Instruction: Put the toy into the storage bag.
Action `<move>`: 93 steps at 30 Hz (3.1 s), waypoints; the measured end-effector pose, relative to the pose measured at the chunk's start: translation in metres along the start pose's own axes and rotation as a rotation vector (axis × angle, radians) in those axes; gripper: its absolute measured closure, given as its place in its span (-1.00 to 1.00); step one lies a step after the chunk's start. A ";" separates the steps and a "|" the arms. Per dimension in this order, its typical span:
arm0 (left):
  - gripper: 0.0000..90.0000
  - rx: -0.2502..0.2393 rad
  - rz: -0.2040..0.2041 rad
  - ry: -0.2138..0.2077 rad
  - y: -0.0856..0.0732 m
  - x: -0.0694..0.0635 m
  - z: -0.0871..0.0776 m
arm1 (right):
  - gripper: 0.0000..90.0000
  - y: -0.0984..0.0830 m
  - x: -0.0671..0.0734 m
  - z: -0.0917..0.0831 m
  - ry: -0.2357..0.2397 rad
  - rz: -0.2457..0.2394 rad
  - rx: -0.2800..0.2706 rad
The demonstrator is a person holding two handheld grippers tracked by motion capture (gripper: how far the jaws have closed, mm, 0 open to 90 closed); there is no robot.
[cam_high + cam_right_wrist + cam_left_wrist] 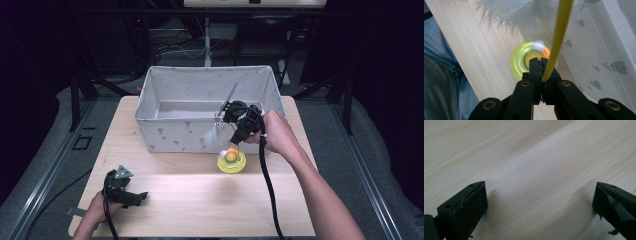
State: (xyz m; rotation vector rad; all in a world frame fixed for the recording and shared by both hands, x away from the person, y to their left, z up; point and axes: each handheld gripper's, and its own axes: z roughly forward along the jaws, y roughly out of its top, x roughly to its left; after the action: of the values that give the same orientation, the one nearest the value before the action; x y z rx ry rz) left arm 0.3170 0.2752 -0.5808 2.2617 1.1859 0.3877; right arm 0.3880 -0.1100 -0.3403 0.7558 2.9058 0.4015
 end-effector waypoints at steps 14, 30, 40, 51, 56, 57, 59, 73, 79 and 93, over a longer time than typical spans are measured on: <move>-1.00 0.000 0.002 0.001 0.000 0.000 0.000 | 0.95 0.005 -0.005 -0.017 -0.003 -0.004 -0.004; -1.00 0.006 0.003 -0.007 0.000 0.000 -0.001 | 0.95 0.014 -0.005 -0.041 -0.020 -0.011 -0.015; -1.00 0.007 0.004 -0.007 0.000 0.001 -0.001 | 0.95 0.019 -0.007 -0.054 -0.027 -0.017 -0.018; -1.00 0.007 0.004 -0.007 0.000 0.001 -0.001 | 0.95 0.024 -0.012 -0.072 -0.036 -0.009 -0.025; -1.00 0.006 0.004 -0.008 0.000 0.001 -0.001 | 0.95 0.026 -0.014 -0.078 -0.040 -0.004 -0.033; -1.00 0.006 0.004 -0.008 0.000 0.001 -0.001 | 0.95 0.026 -0.015 -0.080 -0.041 -0.006 -0.031; -1.00 0.006 0.004 -0.008 0.000 0.001 -0.001 | 0.95 0.027 -0.015 -0.082 -0.046 -0.003 -0.029; -1.00 0.005 0.004 -0.008 0.000 0.001 -0.001 | 0.95 0.034 -0.024 -0.098 -0.067 0.015 -0.046; -1.00 0.005 0.002 -0.009 0.000 0.001 -0.001 | 0.95 0.036 -0.030 -0.102 -0.076 0.027 -0.050; -1.00 0.004 0.005 -0.008 0.000 0.001 -0.001 | 0.95 0.043 -0.047 -0.113 -0.098 0.071 -0.071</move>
State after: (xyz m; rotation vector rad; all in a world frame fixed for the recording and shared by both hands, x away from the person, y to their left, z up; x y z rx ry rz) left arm 0.3174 0.2759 -0.5802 2.2680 1.1784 0.3775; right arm 0.4288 -0.1228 -0.2180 0.8445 2.7645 0.4586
